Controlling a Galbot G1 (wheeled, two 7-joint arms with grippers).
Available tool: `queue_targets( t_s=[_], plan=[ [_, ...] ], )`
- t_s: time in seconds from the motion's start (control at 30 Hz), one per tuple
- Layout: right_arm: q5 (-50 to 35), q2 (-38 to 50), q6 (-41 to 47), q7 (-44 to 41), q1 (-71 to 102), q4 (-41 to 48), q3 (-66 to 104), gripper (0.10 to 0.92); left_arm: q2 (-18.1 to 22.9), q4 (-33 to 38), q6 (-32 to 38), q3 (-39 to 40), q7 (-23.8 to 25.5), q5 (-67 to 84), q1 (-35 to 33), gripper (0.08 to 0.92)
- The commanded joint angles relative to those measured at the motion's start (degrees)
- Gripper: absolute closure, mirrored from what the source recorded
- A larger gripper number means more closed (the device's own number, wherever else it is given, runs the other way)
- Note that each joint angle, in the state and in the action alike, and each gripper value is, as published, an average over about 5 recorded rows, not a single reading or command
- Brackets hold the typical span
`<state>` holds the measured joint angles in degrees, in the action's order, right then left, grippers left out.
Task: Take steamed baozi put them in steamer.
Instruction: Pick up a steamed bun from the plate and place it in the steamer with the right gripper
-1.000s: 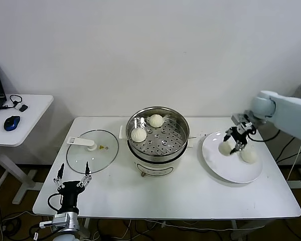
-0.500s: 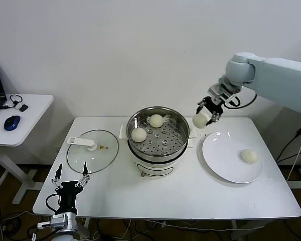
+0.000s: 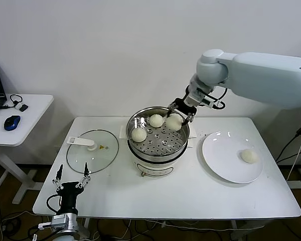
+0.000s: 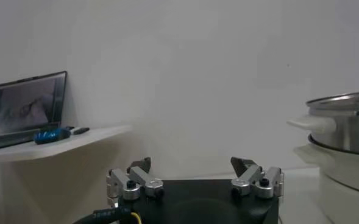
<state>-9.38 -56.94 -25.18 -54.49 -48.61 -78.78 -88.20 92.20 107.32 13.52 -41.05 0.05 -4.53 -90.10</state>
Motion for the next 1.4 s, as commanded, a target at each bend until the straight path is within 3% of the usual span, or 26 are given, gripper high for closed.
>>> queue_targets(
  t_s=[0.03, 1.4],
  plan=[
    [8.1, -3.8, -9.0, 4.9, 4.2, 0.9, 2.0, 0.379, 0.3, 0.1, -0.1, -0.1, 0.0, 0.1, -0.1, 0.177],
    [9.1, -11.2, -9.1, 2.6, 12.5, 7.8, 1.1, 0.334, 0.1, -0.5, -0.2, -2.3, 0.0, 1.5, 0.6, 0.177]
  ],
)
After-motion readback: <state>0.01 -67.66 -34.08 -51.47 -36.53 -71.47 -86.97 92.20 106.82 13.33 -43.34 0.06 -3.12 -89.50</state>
